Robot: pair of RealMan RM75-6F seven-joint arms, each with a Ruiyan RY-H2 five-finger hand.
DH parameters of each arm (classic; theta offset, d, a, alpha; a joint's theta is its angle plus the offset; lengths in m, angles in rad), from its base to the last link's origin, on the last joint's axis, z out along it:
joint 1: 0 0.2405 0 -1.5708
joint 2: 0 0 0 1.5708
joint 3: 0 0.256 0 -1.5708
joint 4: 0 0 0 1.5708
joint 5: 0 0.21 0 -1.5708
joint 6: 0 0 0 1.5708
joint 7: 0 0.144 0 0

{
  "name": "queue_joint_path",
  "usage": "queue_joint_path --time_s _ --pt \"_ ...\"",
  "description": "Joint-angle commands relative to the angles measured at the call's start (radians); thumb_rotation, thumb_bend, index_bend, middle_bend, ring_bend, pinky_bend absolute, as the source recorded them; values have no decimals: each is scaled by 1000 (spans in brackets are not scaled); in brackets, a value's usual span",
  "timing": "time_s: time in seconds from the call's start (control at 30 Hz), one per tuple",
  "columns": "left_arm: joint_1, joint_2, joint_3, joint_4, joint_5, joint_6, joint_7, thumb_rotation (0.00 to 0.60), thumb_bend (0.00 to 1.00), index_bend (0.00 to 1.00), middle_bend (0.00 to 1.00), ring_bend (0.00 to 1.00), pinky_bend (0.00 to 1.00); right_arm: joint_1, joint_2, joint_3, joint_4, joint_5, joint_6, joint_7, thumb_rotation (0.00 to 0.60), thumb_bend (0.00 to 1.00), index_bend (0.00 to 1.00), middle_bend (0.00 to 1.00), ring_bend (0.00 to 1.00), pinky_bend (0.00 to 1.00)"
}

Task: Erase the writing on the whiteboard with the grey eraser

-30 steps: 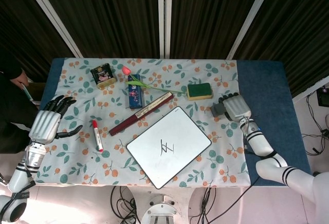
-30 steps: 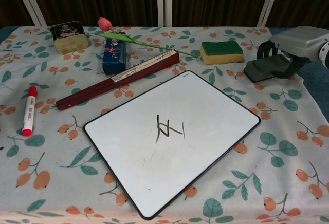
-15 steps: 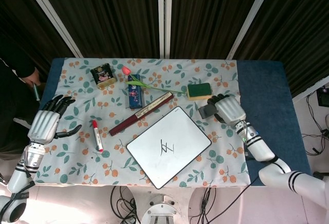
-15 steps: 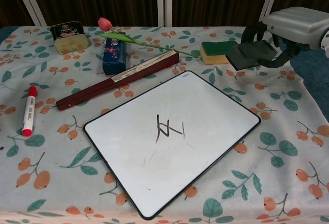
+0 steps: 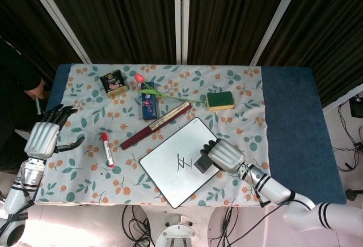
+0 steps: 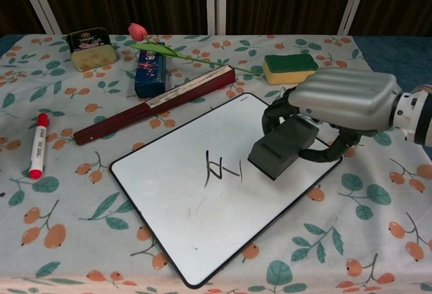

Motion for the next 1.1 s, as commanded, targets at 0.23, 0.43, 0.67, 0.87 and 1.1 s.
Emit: queue_joint_path --time_s 0.23,0.43,0.67,0.87,1.1 --pt "3 1 -1 19 -7 -6 -19 132 158 162 133 82 182 43 -102 -3 -9 -13 -60 -145 600 350 708 615 482 506" --pt "4 6 -3 18 -5 -5 -20 129 158 161 133 82 182 59 -150 18 6 2 -72 -219 600 350 708 616 483 506" --pt "10 6 -7 21 -11 4 -25 131 158 161 133 83 182 93 -219 66 40 86 -117 -303 600 350 707 615 479 497" --pt "14 15 -8 25 -8 9 -29 131 158 161 133 82 182 137 -307 124 130 169 -149 -322 600 350 707 615 479 496" --pt "17 24 -8 28 -7 11 -40 130 158 161 133 82 181 187 -390 186 250 256 -156 -348 600 350 706 613 479 491"
